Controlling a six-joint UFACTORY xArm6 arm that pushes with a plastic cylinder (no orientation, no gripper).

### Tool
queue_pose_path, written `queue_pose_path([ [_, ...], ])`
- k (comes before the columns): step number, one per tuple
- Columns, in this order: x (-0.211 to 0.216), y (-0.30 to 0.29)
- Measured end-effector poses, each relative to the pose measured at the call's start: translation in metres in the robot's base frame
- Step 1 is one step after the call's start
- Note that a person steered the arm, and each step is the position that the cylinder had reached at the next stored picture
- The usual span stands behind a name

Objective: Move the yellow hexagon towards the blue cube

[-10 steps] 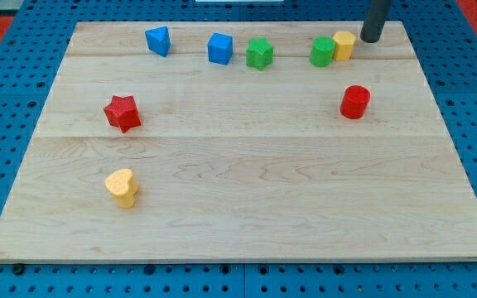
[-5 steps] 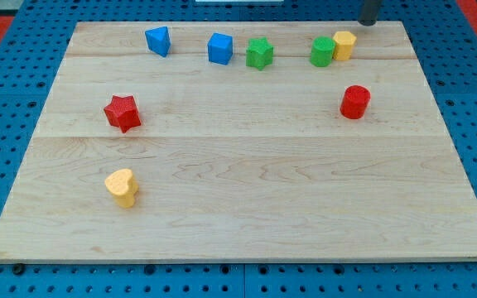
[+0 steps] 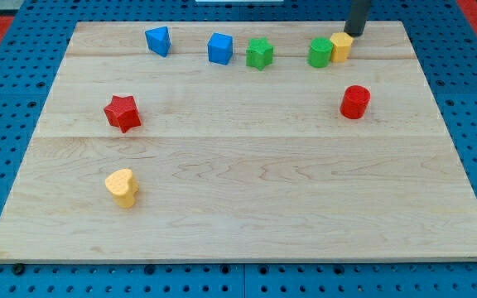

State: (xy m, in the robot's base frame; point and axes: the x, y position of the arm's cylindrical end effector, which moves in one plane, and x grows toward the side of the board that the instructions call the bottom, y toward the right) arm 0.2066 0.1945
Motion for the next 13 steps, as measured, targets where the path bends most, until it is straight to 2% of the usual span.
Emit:
queue_pose_path([
  [2,0.021,-0.017],
  [5,0.092,-0.013],
  [6,0.091,-0.029],
  [7,0.078,-0.013],
  [8,0.085,-0.034],
  [9,0.119,-0.053],
  [10,0.121,-0.087],
  [11,0.113,-0.075],
  [12,0.095,-0.095],
  [13,0.123,-0.137],
])
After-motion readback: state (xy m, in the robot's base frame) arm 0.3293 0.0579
